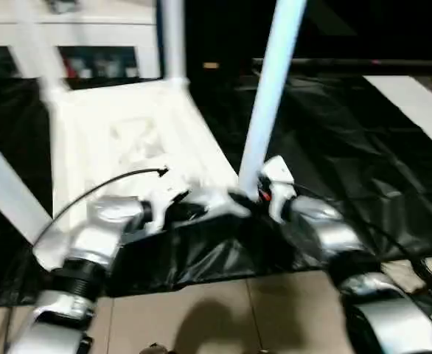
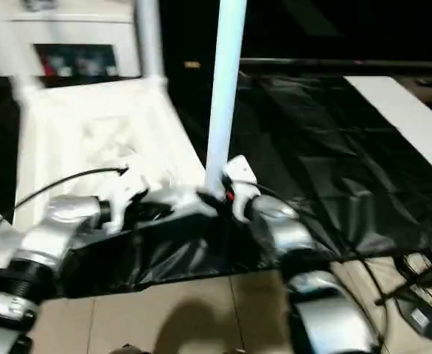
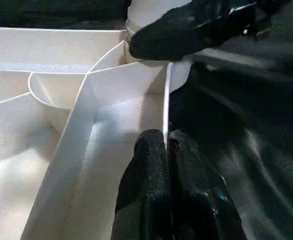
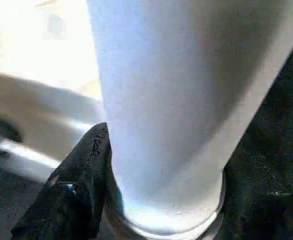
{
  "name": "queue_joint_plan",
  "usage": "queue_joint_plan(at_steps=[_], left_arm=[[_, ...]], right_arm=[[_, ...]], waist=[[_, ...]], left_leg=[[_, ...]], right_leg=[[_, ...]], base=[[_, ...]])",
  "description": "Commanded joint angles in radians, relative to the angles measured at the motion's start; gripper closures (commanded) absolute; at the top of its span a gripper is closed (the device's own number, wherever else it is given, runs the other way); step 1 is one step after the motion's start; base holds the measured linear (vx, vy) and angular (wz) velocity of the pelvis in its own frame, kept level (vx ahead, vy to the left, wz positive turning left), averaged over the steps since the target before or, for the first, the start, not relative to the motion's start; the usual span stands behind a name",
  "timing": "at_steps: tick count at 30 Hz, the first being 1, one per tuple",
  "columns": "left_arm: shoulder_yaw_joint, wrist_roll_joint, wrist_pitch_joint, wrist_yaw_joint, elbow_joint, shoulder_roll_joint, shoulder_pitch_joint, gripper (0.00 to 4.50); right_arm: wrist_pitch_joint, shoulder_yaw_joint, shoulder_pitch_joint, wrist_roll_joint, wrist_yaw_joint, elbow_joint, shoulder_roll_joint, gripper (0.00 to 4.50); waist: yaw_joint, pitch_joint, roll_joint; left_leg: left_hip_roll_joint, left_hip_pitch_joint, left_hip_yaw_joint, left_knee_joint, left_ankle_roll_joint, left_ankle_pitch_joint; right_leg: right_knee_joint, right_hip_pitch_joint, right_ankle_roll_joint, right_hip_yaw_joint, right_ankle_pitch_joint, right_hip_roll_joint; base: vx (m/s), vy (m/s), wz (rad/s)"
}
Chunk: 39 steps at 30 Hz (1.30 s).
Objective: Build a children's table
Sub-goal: Rotate leg to tighten
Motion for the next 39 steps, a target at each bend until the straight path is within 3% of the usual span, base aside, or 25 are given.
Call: queue_joint_plan(at_steps=[1, 2, 4, 6, 9, 12, 13, 17, 19, 24, 26, 28, 32, 39], left_arm=[[-0.037, -0.037, 0.004, 0.043, -0.089, -0.092, -0.011, 4.50], [-0.043, -0.039, 0.010, 0.040, -0.100, -0.097, -0.006, 4.50], [-0.047, -0.042, 0.012, 0.035, -0.104, -0.097, -0.005, 4.50], [-0.049, -0.042, 0.011, 0.031, -0.104, -0.094, -0.005, 4.50], [-0.055, -0.051, -0.003, -0.006, -0.105, -0.069, -0.003, 4.50], [-0.057, -0.058, -0.007, -0.041, -0.113, -0.052, 0.002, 4.50], [-0.059, -0.083, -0.017, -0.107, -0.124, -0.028, 0.008, 4.50], [-0.063, -0.098, -0.038, -0.189, -0.110, 0.012, 0.003, 4.50], [-0.063, -0.100, -0.039, -0.199, -0.106, 0.018, 0.002, 4.50], [-0.057, -0.116, -0.058, -0.325, -0.051, 0.084, -0.020, 4.50], [-0.057, -0.121, -0.053, -0.356, -0.039, 0.100, -0.026, 4.50], [-0.060, -0.124, -0.056, -0.383, -0.025, 0.116, -0.032, 4.50], [-0.059, -0.119, -0.062, -0.401, -0.013, 0.124, -0.036, 4.50], [-0.059, -0.119, -0.080, -0.410, 0.005, 0.135, -0.038, 4.50]], right_arm=[[0.004, 0.075, -0.002, -0.057, -0.014, 0.056, 0.100, 1.83], [-0.004, 0.069, -0.005, -0.044, 0.001, 0.060, 0.113, 1.83], [-0.004, 0.055, -0.010, -0.023, 0.021, 0.065, 0.122, 1.27], [-0.002, 0.046, -0.014, -0.012, 0.036, 0.066, 0.124, 1.11], [-0.034, 0.068, -0.008, -0.028, 0.075, 0.052, 0.099, 0.78], [-0.054, 0.079, -0.003, -0.031, 0.114, 0.045, 0.080, 0.78], [-0.075, 0.094, 0.015, -0.016, 0.224, 0.018, 0.048, 0.78], [-0.103, 0.111, 0.043, 0.005, 0.373, -0.029, 0.002, 0.78], [-0.102, 0.112, 0.047, 0.011, 0.396, -0.036, -0.004, 0.78], [-0.073, 0.154, 0.091, 0.061, 0.673, -0.134, -0.086, 0.78], [-0.062, 0.167, 0.098, 0.061, 0.727, -0.149, -0.105, 0.91], [-0.050, 0.181, 0.106, 0.056, 0.779, -0.163, -0.125, 1.15], [-0.047, 0.195, 0.113, 0.048, 0.819, -0.175, -0.141, 1.30], [-0.048, 0.231, 0.144, 0.024, 0.854, -0.217, -0.162, 1.77]], waist=[[0.003, -0.057, -0.001], [0.002, -0.059, -0.001], [0.003, -0.059, 0.001], [0.004, -0.062, -0.002], [0.004, -0.062, 0.002], [0.004, -0.064, 0.004], [0.004, -0.064, 0.004], [0.015, -0.066, 0.007], [0.025, -0.067, 0.009], [0.043, -0.066, 0.011], [0.051, -0.062, 0.012], [0.055, -0.062, 0.010], [0.057, -0.063, 0.010], [0.063, -0.065, 0.008]], left_leg=[[0.100, 0.010, -0.068, -0.084, -0.025, -0.287], [0.098, 0.008, -0.064, -0.081, -0.014, -0.267], [0.096, 0.008, -0.060, -0.079, 0.003, -0.245], [0.095, 0.005, -0.058, -0.077, 0.015, -0.221], [0.095, 0.004, -0.057, -0.077, 0.025, -0.203], [0.096, 0.004, -0.057, -0.077, 0.026, -0.201], [0.096, 0.002, -0.056, -0.076, 0.031, -0.196], [0.099, -0.001, -0.052, -0.074, 0.058, -0.161], [0.103, 0.004, -0.049, -0.073, 0.058, -0.147], [0.104, 0.005, -0.049, -0.074, 0.058, -0.172], [0.105, 0.013, -0.046, -0.075, 0.043, -0.200], [0.105, 0.010, -0.050, -0.078, 0.030, -0.210], [0.106, 0.011, -0.051, -0.079, 0.018, -0.213], [0.105, 0.007, -0.052, -0.077, 0.029, -0.186]], right_leg=[[-0.096, 0.028, -0.170, 0.083, -0.414, -0.126], [-0.092, 0.030, -0.180, 0.083, -0.376, -0.124], [-0.089, 0.030, -0.188, 0.085, -0.336, -0.121], [-0.084, 0.034, -0.198, 0.085, -0.299, -0.119], [-0.081, 0.035, -0.204, 0.082, -0.269, -0.116], [-0.078, 0.036, -0.210, 0.082, -0.256, -0.116], [-0.077, 0.038, -0.215, 0.082, -0.241, -0.116], [-0.065, 0.041, -0.231, 0.080, -0.169, -0.109], [-0.060, 0.037, -0.252, 0.078, -0.138, -0.109], [-0.065, 0.037, -0.238, 0.077, -0.178, -0.110], [-0.071, 0.030, -0.237, 0.080, -0.215, -0.110], [-0.072, 0.035, -0.228, 0.080, -0.252, -0.114], [-0.072, 0.034, -0.224, 0.081, -0.257, -0.115], [-0.069, 0.035, -0.222, 0.079, -0.233, -0.115]], base=[[0.000, 0.000, 0.00], [0.000, 0.000, 0.00], [0.000, 0.000, 0.00], [0.000, 0.000, 0.00], [0.000, 0.000, 0.00], [0.000, 0.000, 0.00], [0.000, 0.000, 0.00], [0.000, 0.000, 0.00], [0.000, 0.000, 0.00], [0.000, 0.000, 0.00], [0.000, 0.000, 0.00], [0.000, 0.000, 0.00], [0.000, 0.000, 0.00], [0.000, 0.000, 0.00]])
